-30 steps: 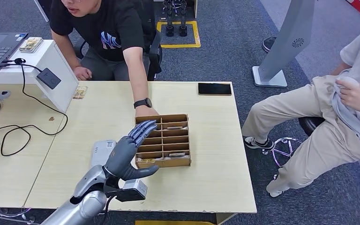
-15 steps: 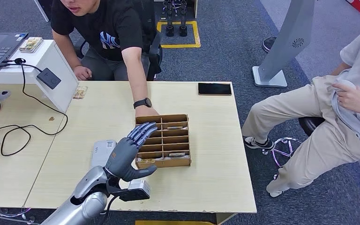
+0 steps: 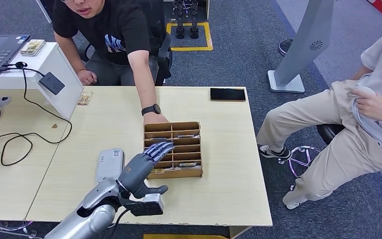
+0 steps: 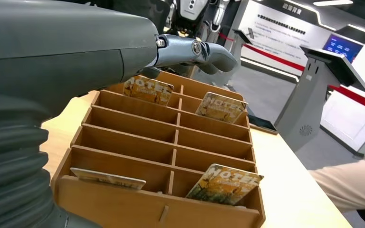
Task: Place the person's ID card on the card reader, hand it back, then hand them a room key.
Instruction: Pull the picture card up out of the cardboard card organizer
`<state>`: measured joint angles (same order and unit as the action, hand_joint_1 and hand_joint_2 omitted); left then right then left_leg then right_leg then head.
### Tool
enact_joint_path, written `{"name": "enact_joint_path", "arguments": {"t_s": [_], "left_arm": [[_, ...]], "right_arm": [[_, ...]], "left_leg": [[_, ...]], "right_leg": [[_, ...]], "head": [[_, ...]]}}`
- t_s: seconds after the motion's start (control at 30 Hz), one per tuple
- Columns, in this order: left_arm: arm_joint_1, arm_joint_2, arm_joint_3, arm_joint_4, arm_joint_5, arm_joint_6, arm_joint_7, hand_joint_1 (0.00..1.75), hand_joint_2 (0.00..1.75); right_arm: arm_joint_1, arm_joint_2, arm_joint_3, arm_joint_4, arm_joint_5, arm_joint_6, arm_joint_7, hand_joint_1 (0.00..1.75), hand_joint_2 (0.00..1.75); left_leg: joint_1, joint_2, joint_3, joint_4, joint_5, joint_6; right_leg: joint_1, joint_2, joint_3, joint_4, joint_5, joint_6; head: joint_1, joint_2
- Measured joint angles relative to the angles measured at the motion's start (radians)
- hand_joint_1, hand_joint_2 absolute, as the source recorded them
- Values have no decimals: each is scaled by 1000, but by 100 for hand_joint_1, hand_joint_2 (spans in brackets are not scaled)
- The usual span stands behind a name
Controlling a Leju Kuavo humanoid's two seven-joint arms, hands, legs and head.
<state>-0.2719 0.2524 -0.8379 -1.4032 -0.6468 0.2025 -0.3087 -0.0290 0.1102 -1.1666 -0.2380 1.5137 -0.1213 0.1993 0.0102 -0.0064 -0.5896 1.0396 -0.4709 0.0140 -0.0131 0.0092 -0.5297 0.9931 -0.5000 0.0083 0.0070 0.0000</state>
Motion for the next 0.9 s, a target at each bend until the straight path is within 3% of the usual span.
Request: {"name": "enact_joint_path", "arguments": {"t_s": [0.73, 0.9], "left_arm": [[-5, 6, -12, 8, -1, -6, 1, 0, 175], [-4, 5, -14, 15, -84, 83, 56, 0, 175]], "right_arm": [[0, 0, 0, 0, 0, 0, 2, 0, 175], [0, 0, -2, 0, 0, -1, 9, 0, 175]], "left_leg": [[0, 0, 0, 0, 0, 0], [0, 0, 0, 0, 0, 0]], "right_leg": [[0, 0, 0, 0, 0, 0], [0, 0, 0, 0, 0, 0]], "head": [[0, 0], [0, 0]]}}
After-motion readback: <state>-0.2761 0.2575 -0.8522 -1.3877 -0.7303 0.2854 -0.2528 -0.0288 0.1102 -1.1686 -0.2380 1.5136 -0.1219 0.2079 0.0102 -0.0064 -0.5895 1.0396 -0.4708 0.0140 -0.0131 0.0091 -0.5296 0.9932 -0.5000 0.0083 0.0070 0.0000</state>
